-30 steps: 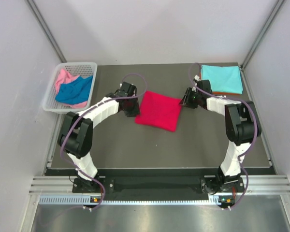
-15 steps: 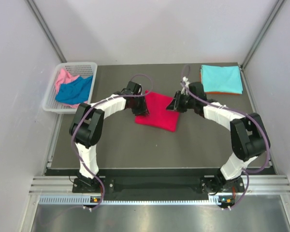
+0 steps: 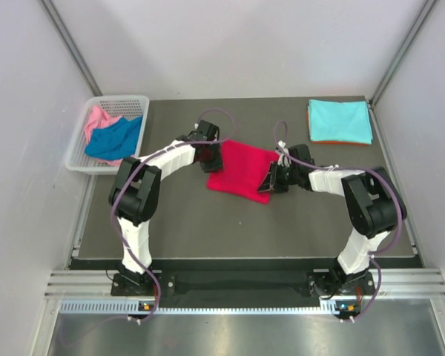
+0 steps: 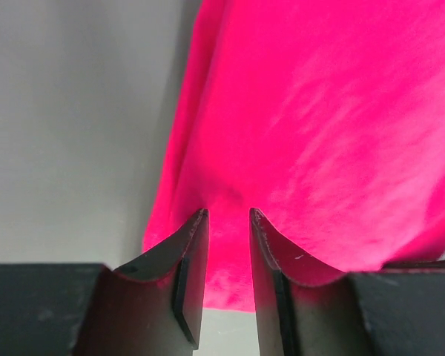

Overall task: Fold and stack the t-shirts
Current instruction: Fold the tshirt

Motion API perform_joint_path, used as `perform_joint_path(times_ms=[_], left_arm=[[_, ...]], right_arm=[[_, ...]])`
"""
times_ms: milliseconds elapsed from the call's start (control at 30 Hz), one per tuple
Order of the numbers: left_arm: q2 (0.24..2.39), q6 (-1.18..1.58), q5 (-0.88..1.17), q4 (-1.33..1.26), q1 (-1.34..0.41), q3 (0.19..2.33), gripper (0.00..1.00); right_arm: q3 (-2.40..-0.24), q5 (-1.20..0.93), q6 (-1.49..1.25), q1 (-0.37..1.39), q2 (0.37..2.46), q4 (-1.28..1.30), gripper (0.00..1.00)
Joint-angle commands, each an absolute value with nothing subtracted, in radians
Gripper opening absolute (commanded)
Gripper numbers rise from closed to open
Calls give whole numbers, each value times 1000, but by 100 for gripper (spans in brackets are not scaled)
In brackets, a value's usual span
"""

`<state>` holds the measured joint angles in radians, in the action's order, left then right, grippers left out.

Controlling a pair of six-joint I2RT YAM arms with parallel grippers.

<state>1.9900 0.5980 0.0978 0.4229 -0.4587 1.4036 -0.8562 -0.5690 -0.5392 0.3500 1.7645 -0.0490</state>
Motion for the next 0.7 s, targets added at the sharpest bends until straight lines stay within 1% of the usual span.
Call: perform_joint_path(times_ms=[0, 100, 167, 233, 300, 400, 433, 533, 667], left_arm=[[1970, 558, 40, 501, -453, 1523, 34], [1944, 564, 69, 509, -451, 1559, 35], [1928, 592, 135, 506, -440, 1546, 35], [1915, 606, 140, 512, -440, 1514, 34], [1904, 604, 118, 500, -440, 1474, 34], [1905, 617, 91, 443, -437, 1350, 33], [1919, 620, 71, 439, -436, 1335, 32], [1951, 617, 9, 448, -431, 1309, 31], [1934, 611, -87, 472, -411, 1307, 30]], right_arm=[[-943, -568, -514, 370, 1671, -9, 14], [-1012, -583, -544, 420, 1669, -6, 14], [-1038, -623, -607, 449, 1704, -80, 14], [-1058, -626, -633, 468, 1745, -116, 14], [-1072, -614, -634, 476, 1776, -130, 14], [-1058, -640, -630, 474, 1880, -198, 15], [-1061, -656, -621, 471, 1952, -202, 15], [-1068, -680, -617, 465, 2041, -209, 14], [-1063, -678, -607, 456, 2011, -199, 13]])
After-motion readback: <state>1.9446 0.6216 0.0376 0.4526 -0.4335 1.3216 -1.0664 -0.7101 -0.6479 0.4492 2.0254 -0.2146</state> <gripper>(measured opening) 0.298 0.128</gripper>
